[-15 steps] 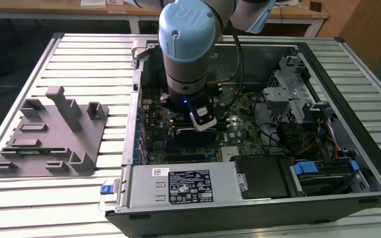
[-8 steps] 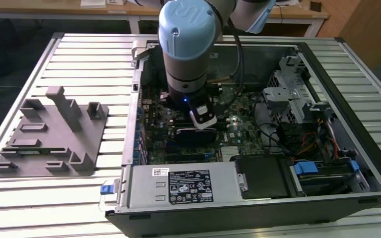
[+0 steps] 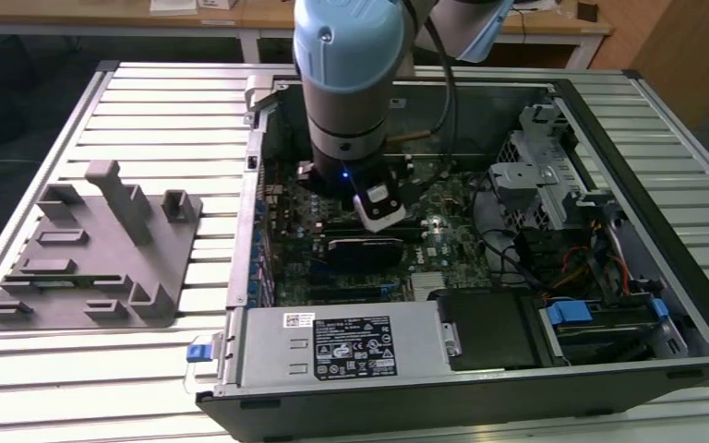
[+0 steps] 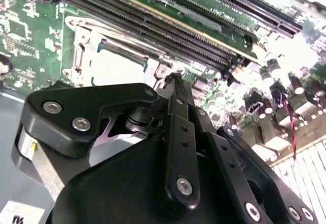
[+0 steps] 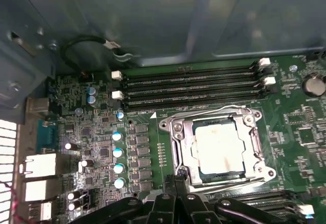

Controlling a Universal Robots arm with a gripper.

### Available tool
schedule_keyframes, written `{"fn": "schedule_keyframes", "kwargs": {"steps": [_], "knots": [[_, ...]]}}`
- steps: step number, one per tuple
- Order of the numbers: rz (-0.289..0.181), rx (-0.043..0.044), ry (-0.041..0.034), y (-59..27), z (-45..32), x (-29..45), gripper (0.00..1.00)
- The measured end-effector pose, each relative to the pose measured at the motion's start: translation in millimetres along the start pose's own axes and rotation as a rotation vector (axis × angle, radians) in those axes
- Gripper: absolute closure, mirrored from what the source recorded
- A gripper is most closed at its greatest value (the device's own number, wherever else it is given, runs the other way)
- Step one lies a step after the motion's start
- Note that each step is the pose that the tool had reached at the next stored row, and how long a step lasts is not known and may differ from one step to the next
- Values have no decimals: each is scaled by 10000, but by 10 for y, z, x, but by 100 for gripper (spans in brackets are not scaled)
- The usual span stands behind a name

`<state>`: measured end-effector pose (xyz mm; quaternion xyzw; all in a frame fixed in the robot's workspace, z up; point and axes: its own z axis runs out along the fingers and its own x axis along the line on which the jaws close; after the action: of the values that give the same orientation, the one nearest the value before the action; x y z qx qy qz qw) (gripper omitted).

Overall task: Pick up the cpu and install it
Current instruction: 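Install the second cpu locking lever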

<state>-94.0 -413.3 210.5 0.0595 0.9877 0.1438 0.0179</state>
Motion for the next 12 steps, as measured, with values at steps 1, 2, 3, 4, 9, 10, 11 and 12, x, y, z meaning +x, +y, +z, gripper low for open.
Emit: {"fn": "schedule_keyframes", "kwargs": {"steps": [1,2,3,4,9,10,11,12], "knots": [[-1,2,-2,7,-23,0,89],[-1,2,-4,15,-46,-1,89],[-2,3,-6,23,-71,-1,89],[-2,4,-8,31,-95,-2,89],[-6,47,-19,63,-200,-3,89],[-8,106,-30,68,-209,-3,89],[-13,201,-39,72,-217,-3,89],[-20,310,-51,76,-223,-3,89]]}}
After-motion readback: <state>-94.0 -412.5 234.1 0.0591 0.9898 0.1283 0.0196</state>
